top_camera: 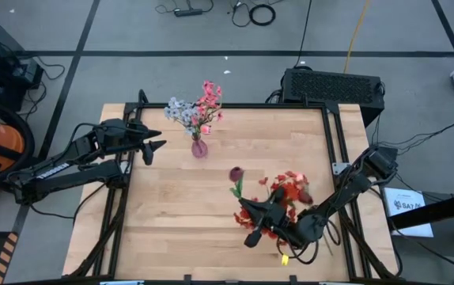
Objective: Sort flowers into vase by color
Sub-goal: Put the dark red tulip into the transparent flower vase
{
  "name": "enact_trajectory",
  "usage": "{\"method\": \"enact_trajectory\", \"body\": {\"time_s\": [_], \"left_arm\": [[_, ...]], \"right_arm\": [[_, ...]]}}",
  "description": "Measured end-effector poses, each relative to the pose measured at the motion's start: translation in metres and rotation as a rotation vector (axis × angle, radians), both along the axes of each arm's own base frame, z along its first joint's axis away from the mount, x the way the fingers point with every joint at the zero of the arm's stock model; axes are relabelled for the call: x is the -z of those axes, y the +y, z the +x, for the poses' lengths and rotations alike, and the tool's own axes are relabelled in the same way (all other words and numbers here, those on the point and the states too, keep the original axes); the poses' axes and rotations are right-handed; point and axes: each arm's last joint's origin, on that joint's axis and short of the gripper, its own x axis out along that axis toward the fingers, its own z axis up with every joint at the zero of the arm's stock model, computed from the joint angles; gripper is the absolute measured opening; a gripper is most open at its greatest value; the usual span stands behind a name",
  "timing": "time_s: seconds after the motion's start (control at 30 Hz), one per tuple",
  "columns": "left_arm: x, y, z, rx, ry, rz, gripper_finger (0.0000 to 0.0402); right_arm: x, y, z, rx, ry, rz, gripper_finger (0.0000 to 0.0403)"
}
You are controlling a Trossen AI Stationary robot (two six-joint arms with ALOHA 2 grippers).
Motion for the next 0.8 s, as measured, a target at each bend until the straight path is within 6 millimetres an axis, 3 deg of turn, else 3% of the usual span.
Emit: {"method": "enact_trajectory", "body": {"time_s": [0.4, 0.8], "left_arm": [[0.0, 0.0, 0.0, 0.0, -0.001, 0.001, 0.0215], [0.0, 0.0, 0.0, 0.0, 0.0, 0.001, 0.0215]], "right_arm": [[-0.021, -0.007, -0.009, 0.047, -0.073, -0.059, 0.0], [-0.046, -0.008, -0.031, 0.049, -0.174, 0.011, 0.0]]}}
